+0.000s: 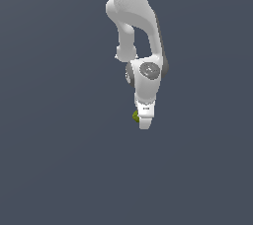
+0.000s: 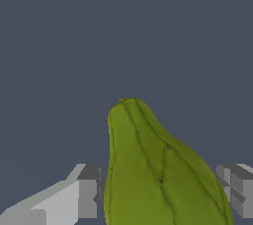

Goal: Pick up the object and move it to a goal position.

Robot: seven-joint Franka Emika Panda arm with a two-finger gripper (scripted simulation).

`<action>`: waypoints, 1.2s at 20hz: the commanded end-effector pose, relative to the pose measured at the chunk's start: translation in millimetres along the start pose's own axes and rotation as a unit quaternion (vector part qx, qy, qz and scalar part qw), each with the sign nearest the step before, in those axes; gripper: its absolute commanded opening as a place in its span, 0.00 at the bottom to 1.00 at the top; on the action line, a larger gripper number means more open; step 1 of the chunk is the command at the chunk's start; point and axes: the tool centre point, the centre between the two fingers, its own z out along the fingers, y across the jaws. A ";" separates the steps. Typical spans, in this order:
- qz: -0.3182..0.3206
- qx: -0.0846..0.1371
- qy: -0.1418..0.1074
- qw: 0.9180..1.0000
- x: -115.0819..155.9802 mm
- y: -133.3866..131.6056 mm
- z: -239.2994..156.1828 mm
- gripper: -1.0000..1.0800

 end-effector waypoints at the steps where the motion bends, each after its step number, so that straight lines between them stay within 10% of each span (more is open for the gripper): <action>1: 0.000 -0.001 0.000 1.000 -2.3 6.9 -9.5 0.00; 24: 0.000 0.000 0.001 1.000 -37.8 105.1 -137.7 0.00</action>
